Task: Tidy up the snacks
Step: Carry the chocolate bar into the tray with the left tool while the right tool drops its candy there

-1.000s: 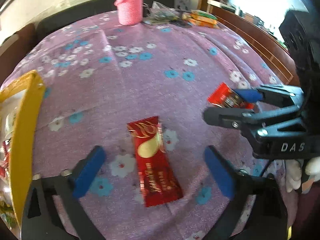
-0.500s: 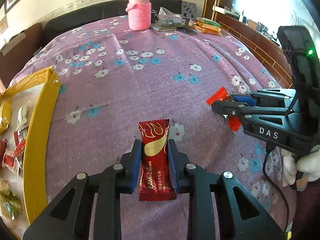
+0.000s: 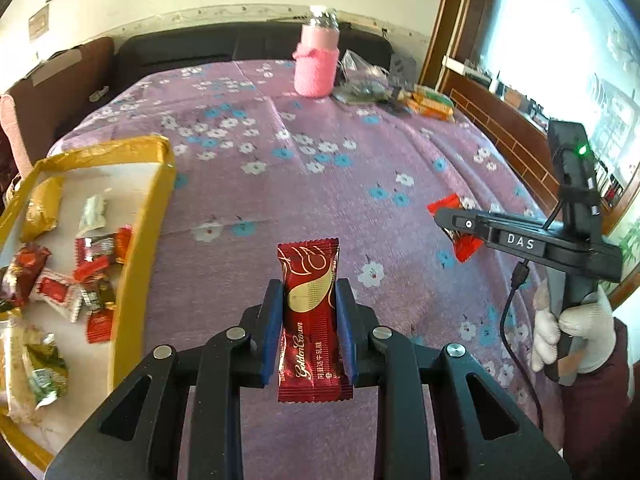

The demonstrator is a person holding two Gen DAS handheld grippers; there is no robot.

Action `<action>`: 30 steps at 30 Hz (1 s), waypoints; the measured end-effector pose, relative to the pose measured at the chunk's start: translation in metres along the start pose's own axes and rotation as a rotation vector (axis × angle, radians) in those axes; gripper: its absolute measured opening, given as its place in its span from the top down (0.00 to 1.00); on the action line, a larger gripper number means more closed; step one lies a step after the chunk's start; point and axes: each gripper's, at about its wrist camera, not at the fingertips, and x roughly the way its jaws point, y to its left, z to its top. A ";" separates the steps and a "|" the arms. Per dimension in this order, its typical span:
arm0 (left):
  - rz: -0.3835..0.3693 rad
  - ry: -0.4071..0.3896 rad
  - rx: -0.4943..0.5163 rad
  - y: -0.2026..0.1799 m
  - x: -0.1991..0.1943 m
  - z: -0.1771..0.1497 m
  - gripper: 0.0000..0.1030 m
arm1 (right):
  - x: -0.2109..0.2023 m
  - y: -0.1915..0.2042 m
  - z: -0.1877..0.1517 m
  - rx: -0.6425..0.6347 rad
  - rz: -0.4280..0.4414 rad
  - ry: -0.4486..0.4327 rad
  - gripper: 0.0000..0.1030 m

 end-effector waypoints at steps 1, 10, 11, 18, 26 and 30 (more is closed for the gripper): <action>0.000 -0.008 -0.009 0.003 -0.003 0.001 0.78 | 0.000 -0.002 0.000 0.012 -0.002 -0.003 0.81; 0.028 -0.096 -0.110 0.055 -0.048 -0.006 0.78 | -0.006 0.012 -0.005 0.013 -0.039 -0.018 0.81; 0.031 -0.104 -0.122 0.062 -0.052 -0.007 0.77 | -0.009 0.018 -0.006 0.006 -0.039 -0.024 0.81; 0.058 -0.144 -0.224 0.111 -0.076 -0.025 0.77 | -0.023 0.083 0.004 -0.092 0.008 -0.048 0.81; 0.092 -0.162 -0.280 0.145 -0.093 -0.045 0.77 | -0.012 0.167 0.012 -0.217 0.101 -0.017 0.82; 0.078 -0.149 -0.302 0.155 -0.094 -0.053 0.77 | 0.003 0.208 0.009 -0.273 0.142 0.019 0.82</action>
